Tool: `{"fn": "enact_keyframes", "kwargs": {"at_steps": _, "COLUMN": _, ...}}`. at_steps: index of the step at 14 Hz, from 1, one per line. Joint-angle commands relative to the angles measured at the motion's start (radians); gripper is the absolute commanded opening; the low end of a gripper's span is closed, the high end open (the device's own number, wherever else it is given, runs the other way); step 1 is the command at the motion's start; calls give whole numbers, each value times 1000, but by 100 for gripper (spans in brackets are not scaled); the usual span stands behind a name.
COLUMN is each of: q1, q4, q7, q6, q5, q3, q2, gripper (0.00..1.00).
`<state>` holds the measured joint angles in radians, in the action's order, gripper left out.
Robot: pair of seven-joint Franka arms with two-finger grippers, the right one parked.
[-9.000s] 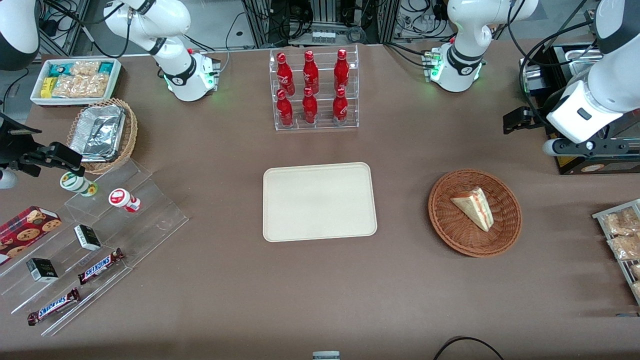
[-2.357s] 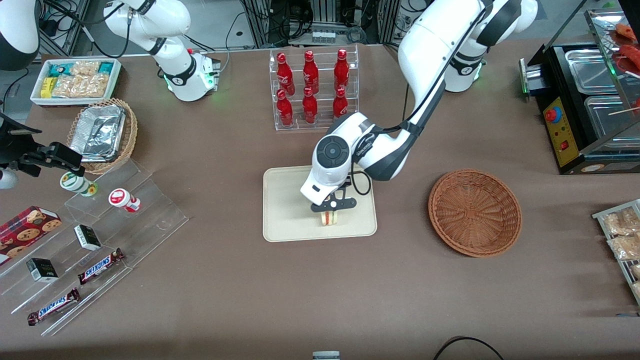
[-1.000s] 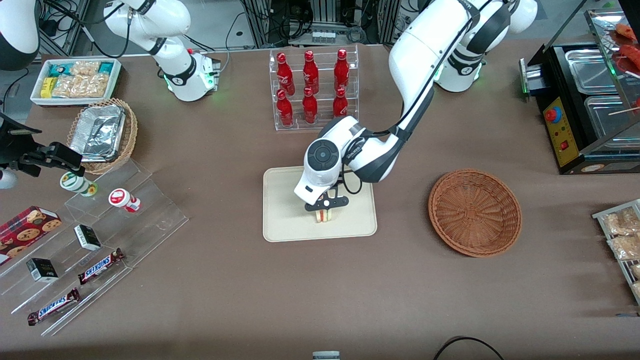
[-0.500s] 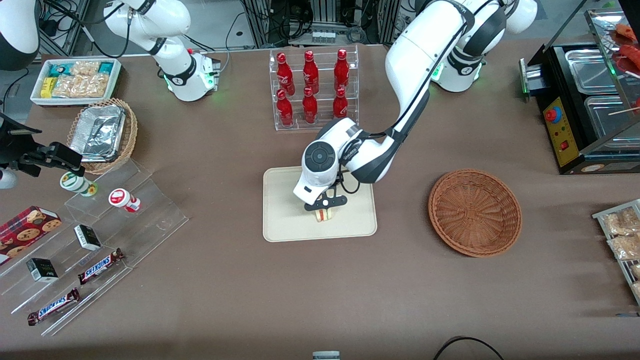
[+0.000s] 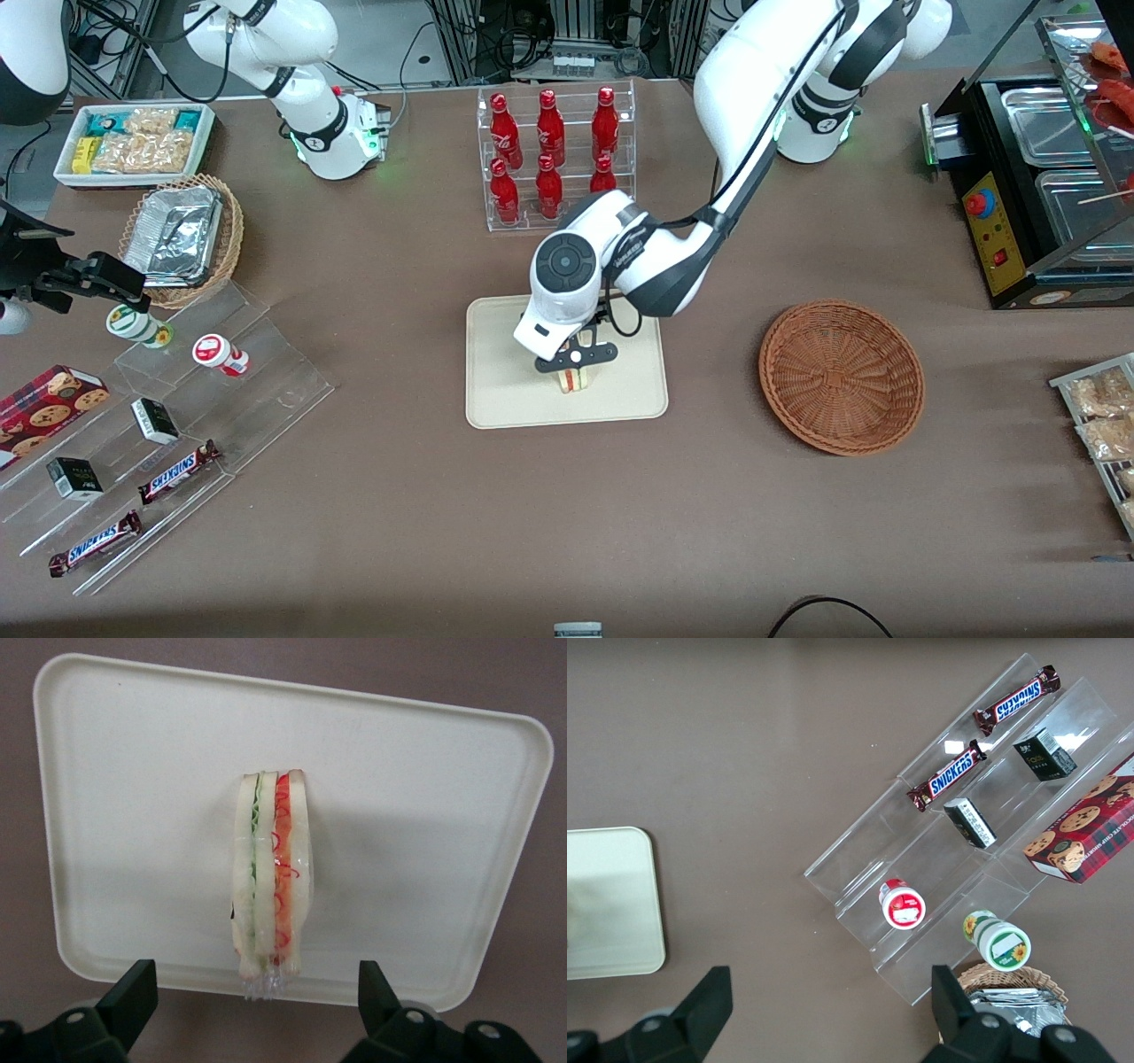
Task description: Place sandwich from basket to tray
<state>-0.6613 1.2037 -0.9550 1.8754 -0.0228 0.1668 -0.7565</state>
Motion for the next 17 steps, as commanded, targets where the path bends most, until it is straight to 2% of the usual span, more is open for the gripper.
{"fn": "enact_keyframes", "kwargs": {"at_steps": 1, "q1": -1, "q4": -46, "q7": -7, "q6": -74, "q5": -5, "q3": -9, "q2": 34, "gripper": 100}}
{"fn": "enact_keyframes", "kwargs": {"at_steps": 2, "q1": 21, "q4": -44, "q7": -2, "q6": -87, "q5": 1, "q3": -9, "q2": 51, "gripper": 100}}
{"fn": "enact_keyframes", "kwargs": {"at_steps": 4, "q1": 48, "q4": -39, "q7": 150, "q6": -123, "q5": 4, "q3": -7, "q2": 74, "gripper": 100}}
{"fn": "enact_keyframes", "kwargs": {"at_steps": 8, "q1": 94, "q4": 0, "q7": 180, "q6": -254, "q5": 32, "q3": -32, "q2": 144, "gripper": 100}}
{"fn": "enact_keyframes", "kwargs": {"at_steps": 15, "q1": 305, "q4": 301, "q7": 551, "q6": -259, "q5": 35, "q3": -29, "q2": 409, "gripper": 100}}
{"fn": "enact_keyframes", "kwargs": {"at_steps": 17, "q1": 365, "q4": 403, "q7": 574, "q6": -245, "q5": 35, "q3": -29, "q2": 506, "gripper": 100}}
